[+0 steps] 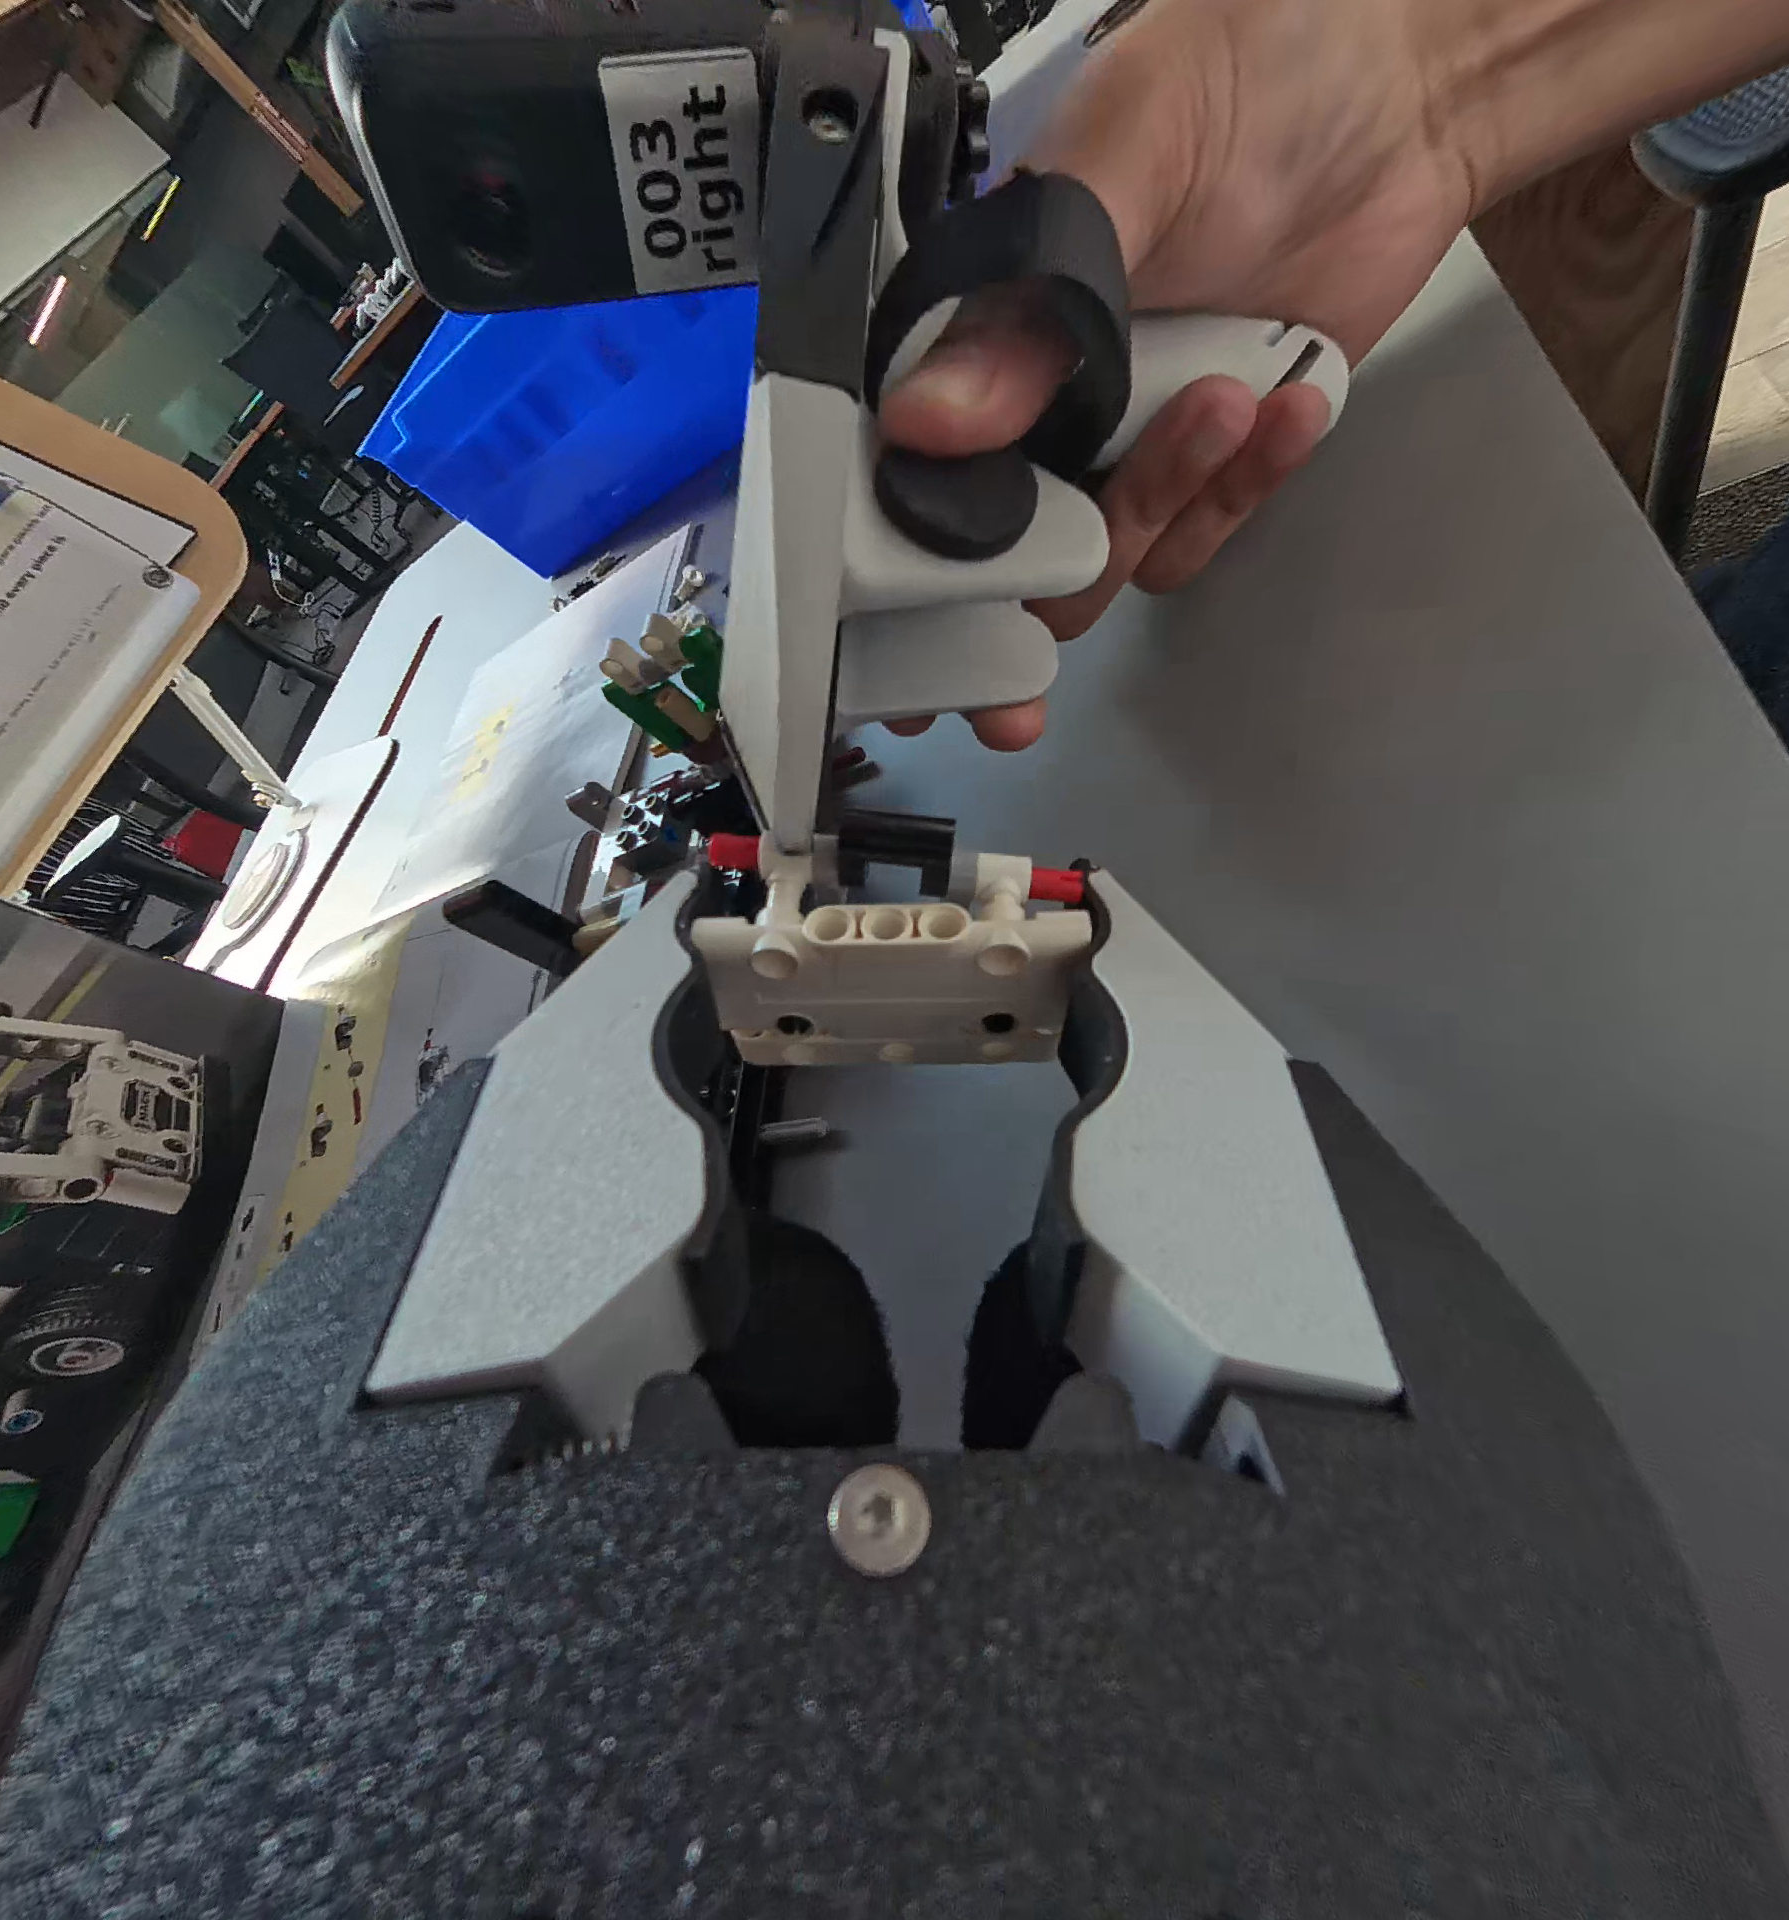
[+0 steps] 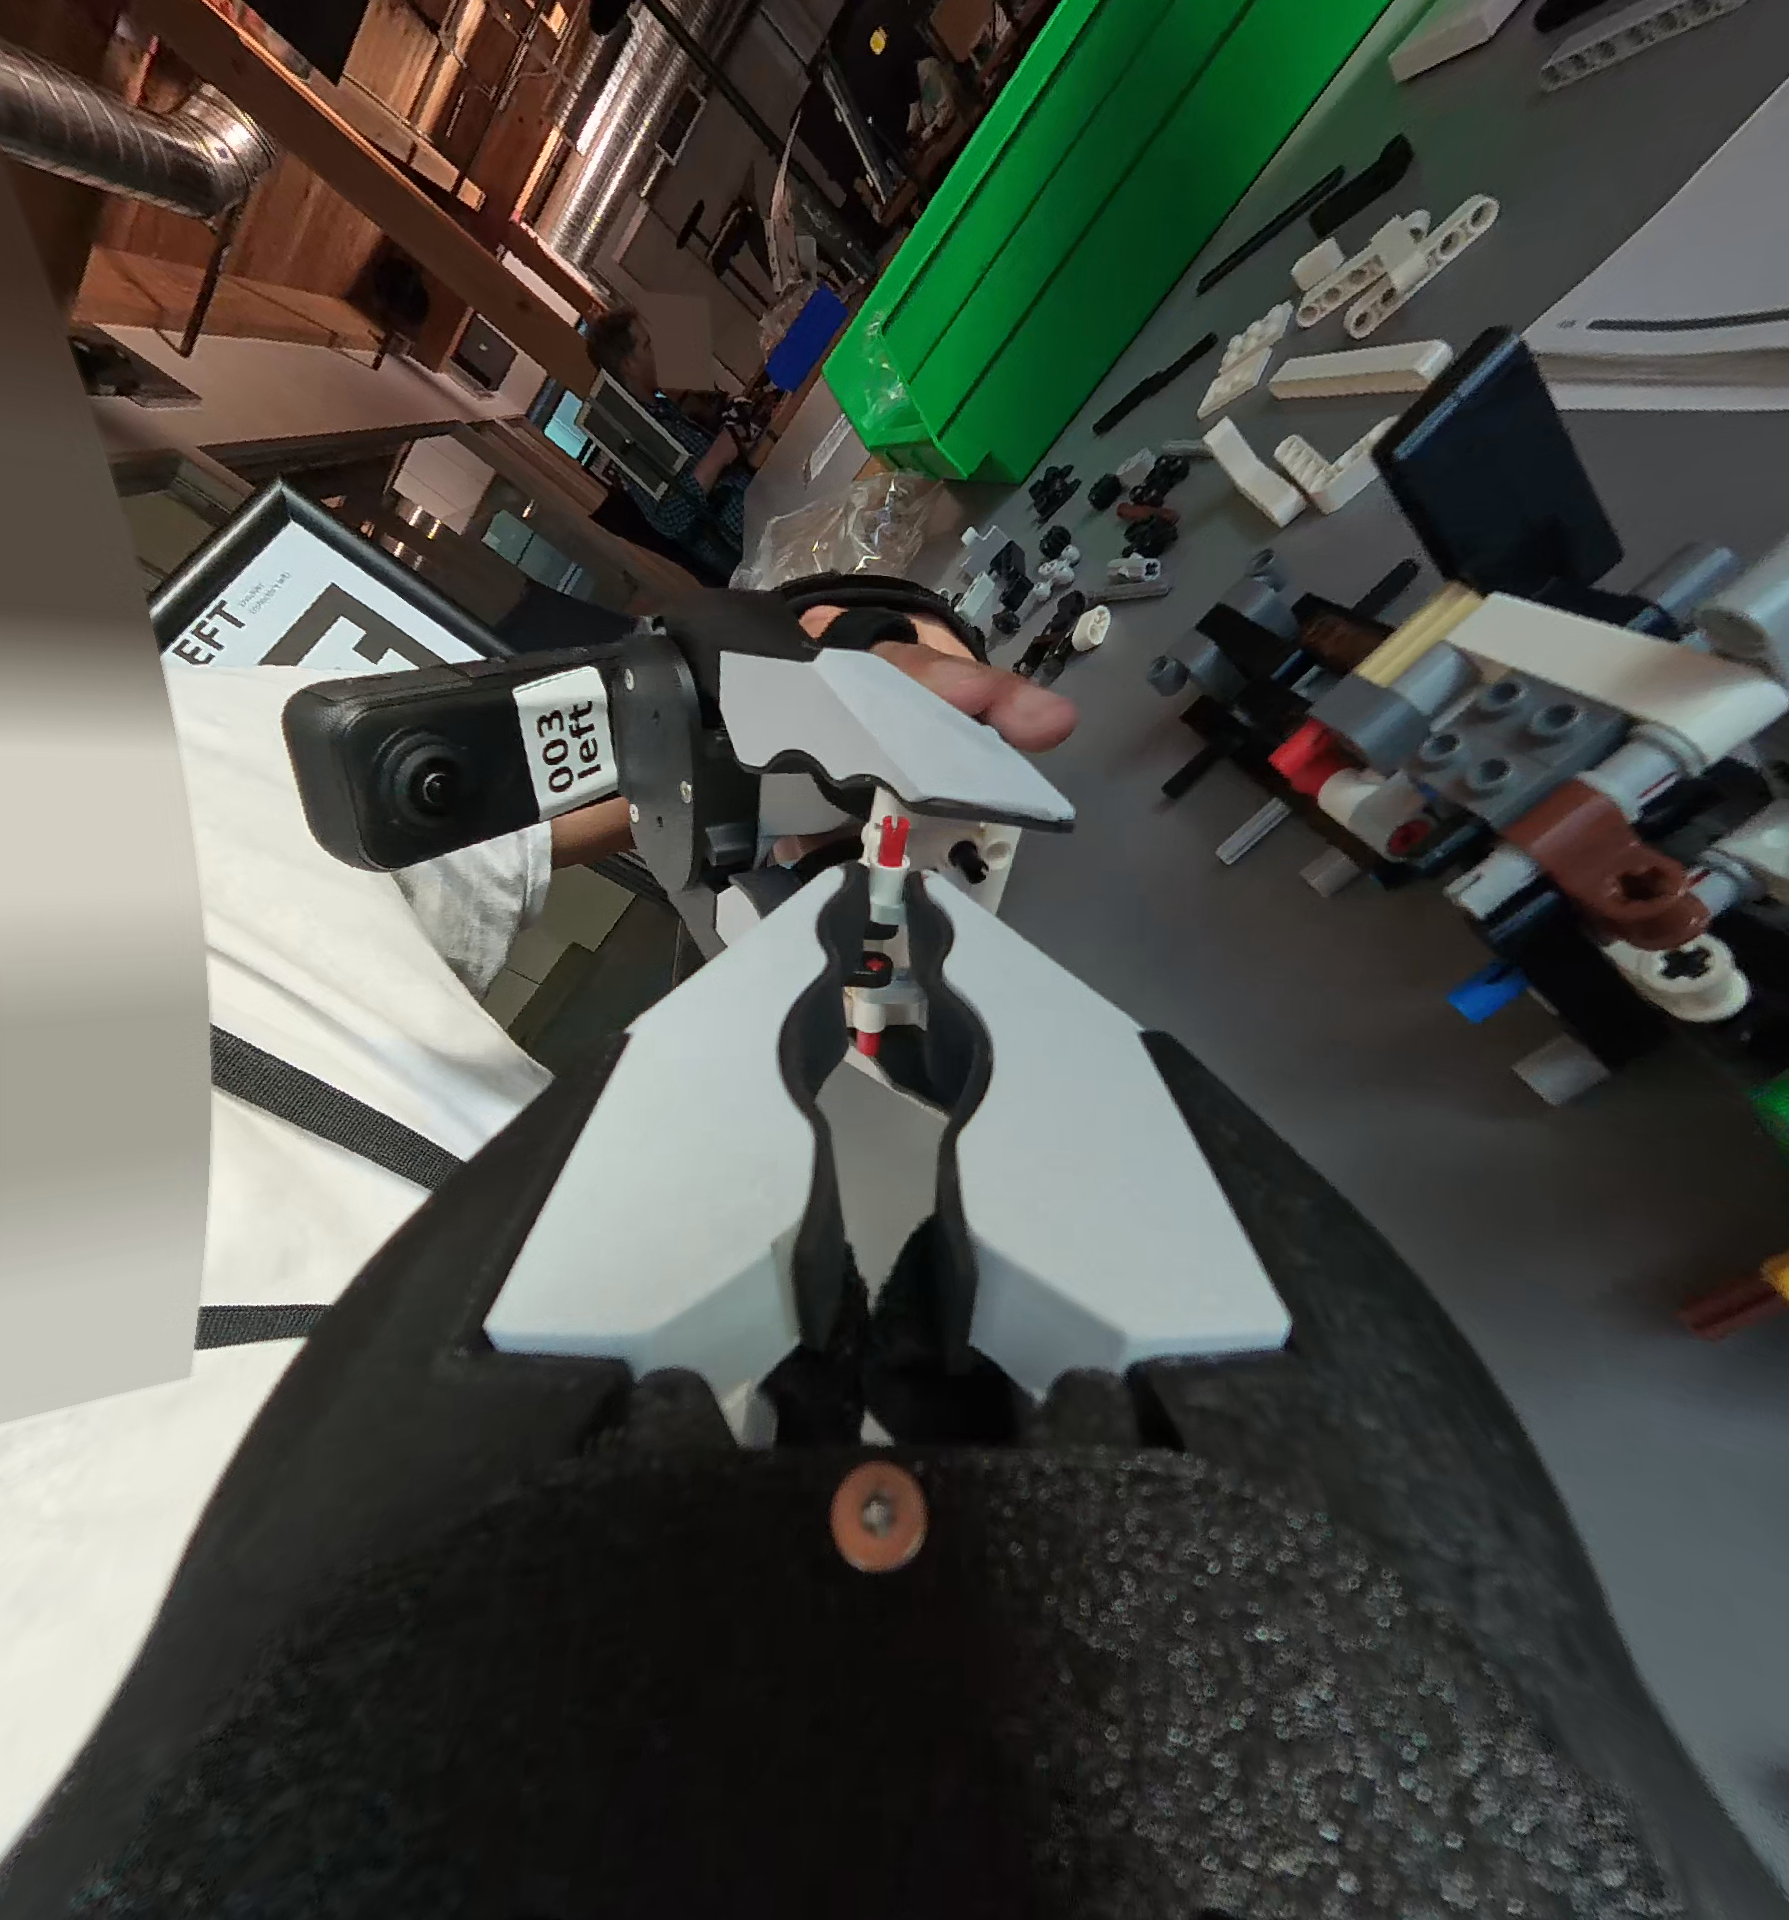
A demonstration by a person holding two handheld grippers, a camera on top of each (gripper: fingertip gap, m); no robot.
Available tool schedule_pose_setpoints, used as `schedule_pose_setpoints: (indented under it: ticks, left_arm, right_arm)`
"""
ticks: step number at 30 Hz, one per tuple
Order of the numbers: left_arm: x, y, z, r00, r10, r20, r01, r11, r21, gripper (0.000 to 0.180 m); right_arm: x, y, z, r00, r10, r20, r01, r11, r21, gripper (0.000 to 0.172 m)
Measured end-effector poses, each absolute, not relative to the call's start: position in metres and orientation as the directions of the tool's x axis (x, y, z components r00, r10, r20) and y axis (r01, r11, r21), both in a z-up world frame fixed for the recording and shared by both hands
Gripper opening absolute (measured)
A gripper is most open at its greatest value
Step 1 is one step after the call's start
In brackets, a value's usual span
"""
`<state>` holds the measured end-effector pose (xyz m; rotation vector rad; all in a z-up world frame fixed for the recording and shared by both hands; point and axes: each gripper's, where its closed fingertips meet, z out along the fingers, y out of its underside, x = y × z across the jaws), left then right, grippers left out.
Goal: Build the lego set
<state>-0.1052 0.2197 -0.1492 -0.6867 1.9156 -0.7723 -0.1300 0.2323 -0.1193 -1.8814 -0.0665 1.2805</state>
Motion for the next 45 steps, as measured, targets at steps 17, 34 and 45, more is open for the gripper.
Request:
schedule_pose_setpoints:
  ticks: [17, 34, 45]
  left_arm:
    - [-0.125, 0.189, -0.116, -0.542, -0.747, -0.386, 0.024, 0.446, -0.895, 0.063]
    - [-0.112, 0.21, -0.14, -0.461, -0.704, -0.541, -0.054, 0.63, -0.775, 0.063]
    - [-0.127, 0.187, -0.125, -0.59, -0.7, -0.403, 0.022, 0.485, -0.874, 0.064]
  right_arm:
    - [-0.148, 0.214, -0.096, 0.185, 0.532, -0.826, -0.391, -0.732, -0.558, 0.004]
    - [-0.141, 0.232, -0.113, 0.317, 0.405, -0.858, -0.474, -0.716, -0.513, 0.007]
    - [-0.154, 0.216, -0.103, 0.278, 0.518, -0.809, -0.395, -0.705, -0.588, 0.005]
